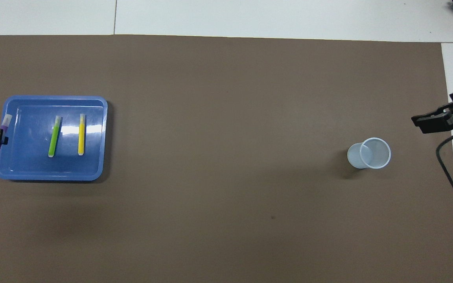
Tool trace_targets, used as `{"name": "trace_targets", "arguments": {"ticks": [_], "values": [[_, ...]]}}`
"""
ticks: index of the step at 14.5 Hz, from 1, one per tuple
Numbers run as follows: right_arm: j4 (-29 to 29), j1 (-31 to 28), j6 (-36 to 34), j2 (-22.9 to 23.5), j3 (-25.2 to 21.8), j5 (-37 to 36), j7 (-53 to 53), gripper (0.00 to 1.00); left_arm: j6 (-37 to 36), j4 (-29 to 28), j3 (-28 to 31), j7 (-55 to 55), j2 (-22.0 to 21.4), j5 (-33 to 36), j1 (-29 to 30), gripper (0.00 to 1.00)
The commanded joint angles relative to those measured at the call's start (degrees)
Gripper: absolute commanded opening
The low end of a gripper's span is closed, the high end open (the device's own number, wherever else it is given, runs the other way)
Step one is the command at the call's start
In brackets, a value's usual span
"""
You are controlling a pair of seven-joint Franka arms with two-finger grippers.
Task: Right arm passes pens to left for tray arrangement
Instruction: 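Lower the purple pen into the blue tray with the left gripper, then set the purple pen upright in the tray and open the left gripper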
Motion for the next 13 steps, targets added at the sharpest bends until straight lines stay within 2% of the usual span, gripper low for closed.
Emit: {"name": "trace_targets", "arguments": {"ticks": [1,4,9,13], "values": [[3.1,1.4,-1.7,1.6,-0.5,-2.6,1.2,1.00,4.9,0.1,-0.6,0.7,3.7,1.4,0.4,0.00],[3.4,1.7,-2.0,1.4,-1.1,-2.7,1.4,1.00,10.4,0.1,-0.5,0.7,8.1,3.2,0.9,0.00],[4.3,1.7,-4.0,0.9,-1.2,-1.4,8.8,1.00,15.7,0.0,-0.4,0.6,11.3,3.5,1.4,0.00],[4.9,2.6,-4.7,0.8,-1.2,-1.4,13.9,1.00,16.5,-0.1,-0.4,0.4,11.8,3.6,1.5,0.00]]}}
